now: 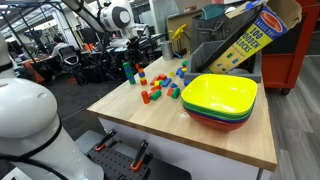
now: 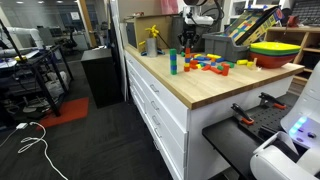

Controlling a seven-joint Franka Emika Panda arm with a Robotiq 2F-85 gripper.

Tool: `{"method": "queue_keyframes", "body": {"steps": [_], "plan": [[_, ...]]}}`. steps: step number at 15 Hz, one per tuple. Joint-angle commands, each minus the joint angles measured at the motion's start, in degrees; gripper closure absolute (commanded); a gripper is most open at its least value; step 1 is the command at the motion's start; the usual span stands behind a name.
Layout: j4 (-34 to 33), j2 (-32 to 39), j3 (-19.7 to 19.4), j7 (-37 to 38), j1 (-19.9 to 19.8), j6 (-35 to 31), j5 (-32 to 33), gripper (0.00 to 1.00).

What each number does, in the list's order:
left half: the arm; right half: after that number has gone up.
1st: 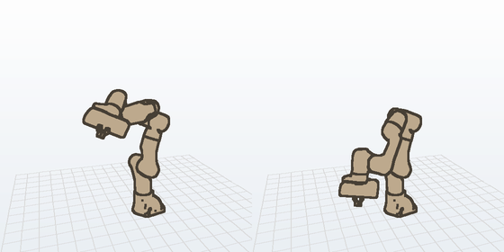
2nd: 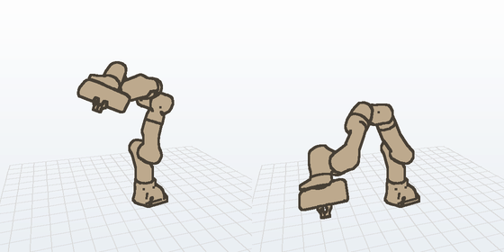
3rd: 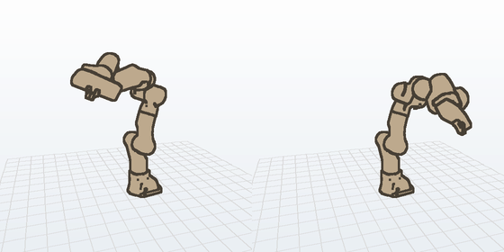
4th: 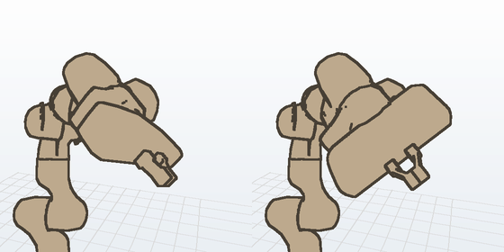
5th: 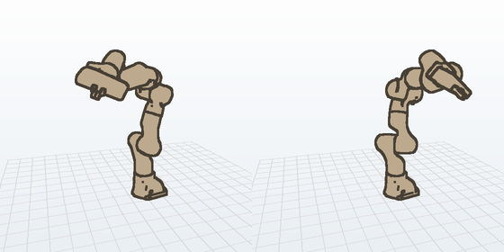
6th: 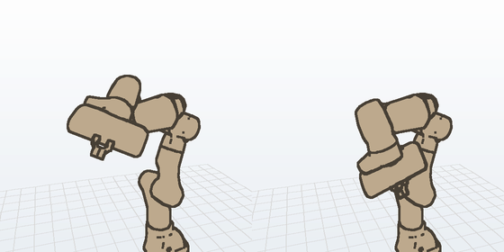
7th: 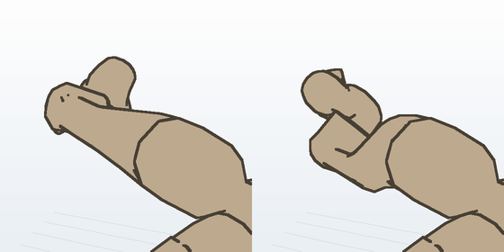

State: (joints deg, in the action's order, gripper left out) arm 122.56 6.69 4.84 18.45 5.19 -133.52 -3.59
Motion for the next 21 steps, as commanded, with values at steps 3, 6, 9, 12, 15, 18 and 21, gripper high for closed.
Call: {"method": "queue_keyframes", "body": {"steps": [3, 6, 9, 12, 15, 18, 21], "plan": [[-1.2, 0.5, -0.5, 1.1, 0.1, -0.1, -1.0, 0.92], [-0.9, 0.4, -0.5, 1.1, 0.2, -0.3, -0.8, 0.92], [-0.7, 0.5, -0.5, 1.2, 0.2, -0.5, -0.7, 0.92], [-0.7, 0.5, -0.6, 2.1, 0.3, -0.8, -0.2, 0.48], [-0.7, 0.5, -0.6, 3.3, 0.3, -1.1, -0.1, 0.28], [-0.7, 0.5, -0.6, 3.9, 0.4, -1.2, -0.1, 0.06], [-0.6, 0.5, -0.6, 3.9, 0.4, -1.2, -0.2, 0.0]]}}
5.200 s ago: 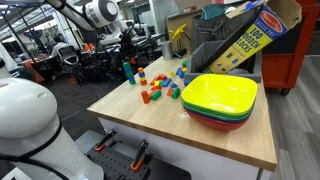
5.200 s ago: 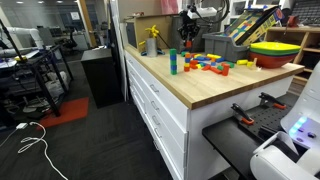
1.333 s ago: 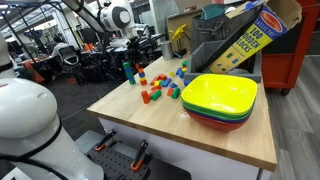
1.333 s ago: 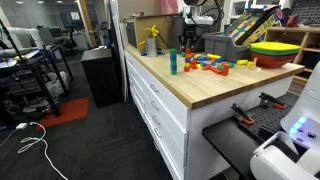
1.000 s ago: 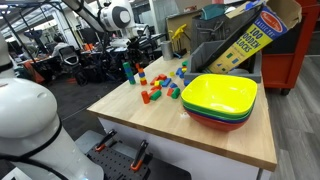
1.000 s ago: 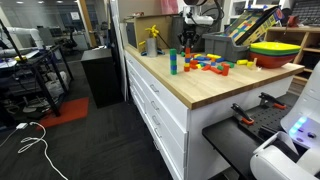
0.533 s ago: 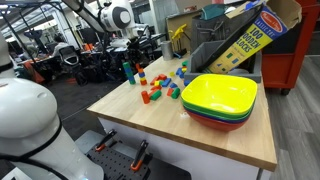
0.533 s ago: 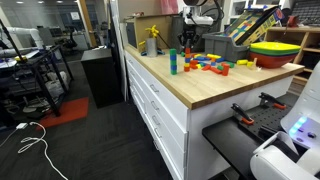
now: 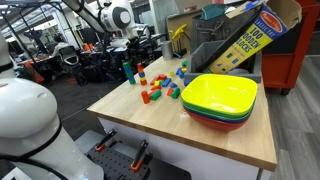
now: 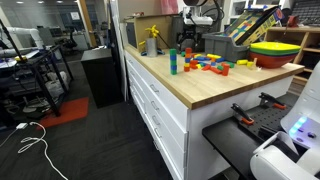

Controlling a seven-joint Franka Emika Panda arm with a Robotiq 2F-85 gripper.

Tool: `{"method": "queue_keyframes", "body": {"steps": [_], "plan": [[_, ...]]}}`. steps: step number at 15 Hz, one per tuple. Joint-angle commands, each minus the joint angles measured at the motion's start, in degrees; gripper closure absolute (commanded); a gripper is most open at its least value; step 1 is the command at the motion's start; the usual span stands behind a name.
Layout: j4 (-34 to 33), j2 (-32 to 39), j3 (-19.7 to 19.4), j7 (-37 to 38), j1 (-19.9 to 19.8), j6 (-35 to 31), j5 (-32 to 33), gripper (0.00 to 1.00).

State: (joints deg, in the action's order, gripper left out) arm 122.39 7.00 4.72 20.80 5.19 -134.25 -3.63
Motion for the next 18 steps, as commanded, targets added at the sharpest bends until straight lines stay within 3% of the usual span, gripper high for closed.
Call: {"method": "queue_keyframes", "body": {"steps": [1, 18], "plan": [[-0.5, 0.2, -0.4, 1.5, 0.4, -0.4, -0.2, 0.0], [-1.7, -0.2, 0.2, 0.2, 0.7, 1.9, -5.1, 0.0]]}}
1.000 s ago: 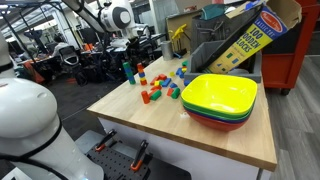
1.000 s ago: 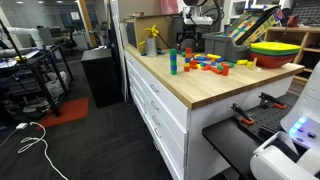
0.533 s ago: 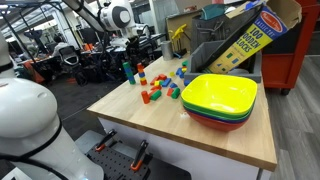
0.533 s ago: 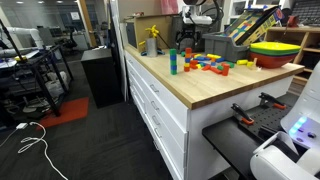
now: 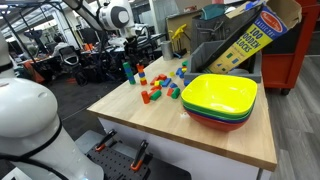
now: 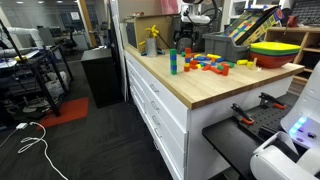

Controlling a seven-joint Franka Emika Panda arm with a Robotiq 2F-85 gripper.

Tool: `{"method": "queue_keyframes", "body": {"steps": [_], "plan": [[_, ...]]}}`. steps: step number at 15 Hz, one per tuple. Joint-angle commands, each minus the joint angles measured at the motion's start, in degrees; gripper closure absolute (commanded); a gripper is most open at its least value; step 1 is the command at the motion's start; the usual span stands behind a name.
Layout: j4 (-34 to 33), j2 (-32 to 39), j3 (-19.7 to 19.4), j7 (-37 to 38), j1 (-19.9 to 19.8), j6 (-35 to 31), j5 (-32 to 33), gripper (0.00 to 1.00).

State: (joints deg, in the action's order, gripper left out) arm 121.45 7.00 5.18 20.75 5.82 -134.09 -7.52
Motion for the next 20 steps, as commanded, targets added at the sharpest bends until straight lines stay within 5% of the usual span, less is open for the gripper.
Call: {"method": "queue_keyframes", "body": {"steps": [1, 20], "plan": [[-0.7, -0.2, -0.3, 0.3, 0.0, 1.8, -1.4, 0.0], [-1.5, -5.8, -2.4, -1.3, -1.7, -0.2, 3.9, 0.0]]}}
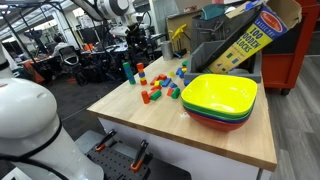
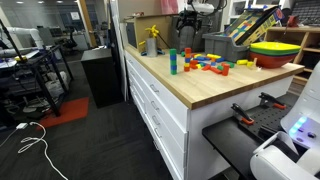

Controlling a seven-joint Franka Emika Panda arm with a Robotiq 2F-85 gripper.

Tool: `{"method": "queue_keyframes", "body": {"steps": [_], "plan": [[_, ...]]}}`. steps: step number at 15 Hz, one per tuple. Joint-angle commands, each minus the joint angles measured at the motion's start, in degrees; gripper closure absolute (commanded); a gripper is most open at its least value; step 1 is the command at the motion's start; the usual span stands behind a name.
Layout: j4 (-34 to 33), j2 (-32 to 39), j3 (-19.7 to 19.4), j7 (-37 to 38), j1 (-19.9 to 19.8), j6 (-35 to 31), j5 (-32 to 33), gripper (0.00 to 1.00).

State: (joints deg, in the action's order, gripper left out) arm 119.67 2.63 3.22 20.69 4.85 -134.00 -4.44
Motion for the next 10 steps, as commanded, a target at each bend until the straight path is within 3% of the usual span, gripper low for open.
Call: {"method": "queue_keyframes", "body": {"steps": [1, 5, 10], "plan": [[0.3, -1.5, -0.5, -2.8, -1.0, -0.7, 0.5, 0.0], [0.3, -2.1, -1.3, -11.1, -2.5, -1.2, -0.8, 0.0], [0.4, -2.9, -3.5, -17.9, -4.8, 3.4, -0.3, 0.0]]}}
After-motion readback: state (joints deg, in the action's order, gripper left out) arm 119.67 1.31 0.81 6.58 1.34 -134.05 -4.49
